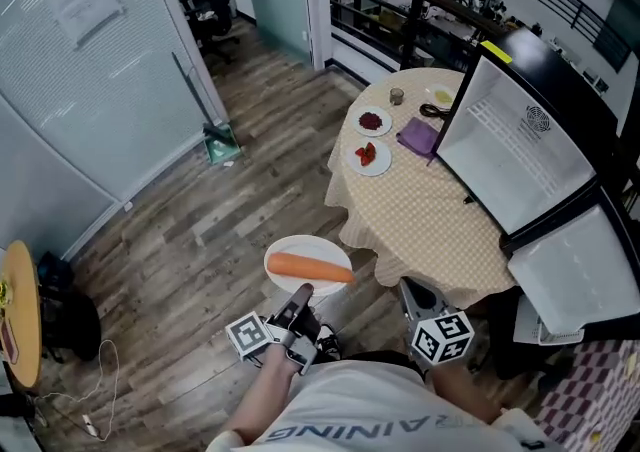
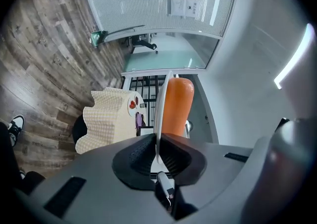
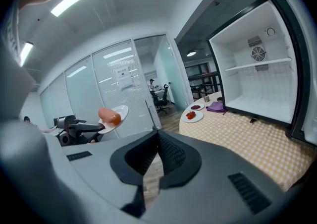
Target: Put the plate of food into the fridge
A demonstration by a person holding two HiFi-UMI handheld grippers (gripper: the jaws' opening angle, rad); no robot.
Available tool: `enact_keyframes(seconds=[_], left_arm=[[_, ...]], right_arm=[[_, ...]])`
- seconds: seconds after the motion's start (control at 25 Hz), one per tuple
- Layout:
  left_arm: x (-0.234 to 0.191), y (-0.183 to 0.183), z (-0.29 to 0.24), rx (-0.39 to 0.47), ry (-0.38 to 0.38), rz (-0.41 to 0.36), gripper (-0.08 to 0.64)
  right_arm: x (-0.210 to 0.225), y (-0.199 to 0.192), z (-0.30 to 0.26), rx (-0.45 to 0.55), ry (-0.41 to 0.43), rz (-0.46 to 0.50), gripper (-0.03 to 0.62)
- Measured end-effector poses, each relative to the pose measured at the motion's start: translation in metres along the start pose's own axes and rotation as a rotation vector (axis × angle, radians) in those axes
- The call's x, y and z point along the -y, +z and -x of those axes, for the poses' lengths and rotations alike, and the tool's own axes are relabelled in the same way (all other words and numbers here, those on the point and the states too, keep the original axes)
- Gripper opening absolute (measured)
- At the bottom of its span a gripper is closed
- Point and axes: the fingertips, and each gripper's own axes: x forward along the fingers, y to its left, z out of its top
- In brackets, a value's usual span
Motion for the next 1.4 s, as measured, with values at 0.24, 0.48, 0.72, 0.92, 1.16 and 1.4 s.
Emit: enact_keyframes(seconds=[0.24,0.48,0.72,0.92,1.16,1.4], left_arm=[[0.000,0.048,-0.037,-0.077,-0.014,-0.022,0.028],[-0.005,0.059,-0.073,-0.159,-0.024,-0.006,0.028],[-0.007,0.054,-0.114,-0.230,-0.023,0.002,0.028],[-0.007,0.043,-0.162,-0.308,-0.007,-0.011,0.028],[0.003,0.010,-0.229,-0.403,-0.013,-0.036,0.028],[0.007,-0.039,-0.289,-0.518,0.010,-0.053,0.028]], right_arm=[[-0.003,0.020,-0.033,0.033,-0.072,-0.011,0.021],[0.017,0.027,-0.039,0.027,-0.177,-0.029,0.021],[0.043,0.040,-0.045,0.041,-0.233,-0.044,0.021],[0.079,0.050,-0.048,0.075,-0.286,-0.090,0.021],[0.132,0.061,-0.031,0.100,-0.357,-0.135,0.021],[0.186,0.071,-0.010,0.140,-0.419,-0.180,0.021]])
